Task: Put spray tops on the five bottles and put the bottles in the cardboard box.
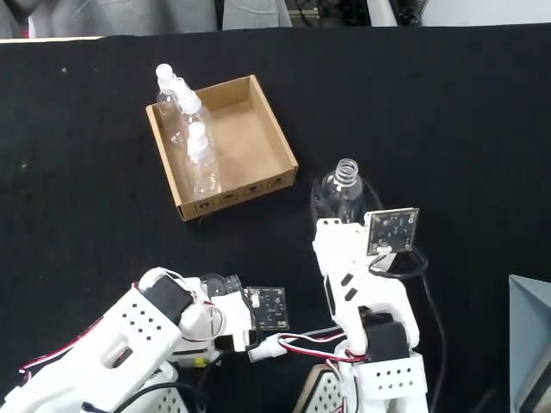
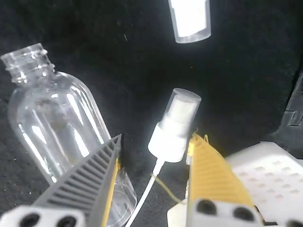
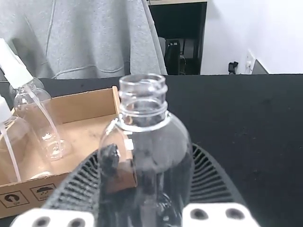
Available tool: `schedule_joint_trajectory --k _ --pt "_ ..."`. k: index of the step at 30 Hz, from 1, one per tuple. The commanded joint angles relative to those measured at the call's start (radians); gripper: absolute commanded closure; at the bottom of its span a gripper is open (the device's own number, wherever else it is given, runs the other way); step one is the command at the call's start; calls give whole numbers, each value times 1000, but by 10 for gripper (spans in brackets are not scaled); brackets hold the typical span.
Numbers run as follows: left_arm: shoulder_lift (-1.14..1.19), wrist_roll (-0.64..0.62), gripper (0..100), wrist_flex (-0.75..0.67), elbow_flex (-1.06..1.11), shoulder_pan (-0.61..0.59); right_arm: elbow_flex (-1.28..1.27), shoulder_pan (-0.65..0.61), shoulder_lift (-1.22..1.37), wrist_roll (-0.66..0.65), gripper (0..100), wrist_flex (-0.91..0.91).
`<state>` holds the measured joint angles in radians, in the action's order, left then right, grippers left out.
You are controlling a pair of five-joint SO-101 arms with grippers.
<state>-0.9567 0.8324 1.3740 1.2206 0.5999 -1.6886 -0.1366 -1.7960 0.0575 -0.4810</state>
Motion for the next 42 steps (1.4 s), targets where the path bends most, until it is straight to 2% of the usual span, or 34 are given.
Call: schedule_joint_trajectory --k 1,5,11,16,23,33,42 --pt "6 -8 795 -8 -2 10 4 26 -41 0 899 31" --pt "6 -8 795 -15 5 10 4 25 -41 0 899 31" --pt "8 -8 795 -152 120 5 4 25 -42 0 899 29" --pt "6 -8 798 -155 122 7 4 25 -42 0 899 28" --pt "5 -8 973 -157 124 7 4 25 -44 0 899 28" --pt "-5 -8 961 -146 113 2 4 25 -44 0 899 26" --pt "-6 -6 961 61 -91 2 4 25 -44 0 899 26"
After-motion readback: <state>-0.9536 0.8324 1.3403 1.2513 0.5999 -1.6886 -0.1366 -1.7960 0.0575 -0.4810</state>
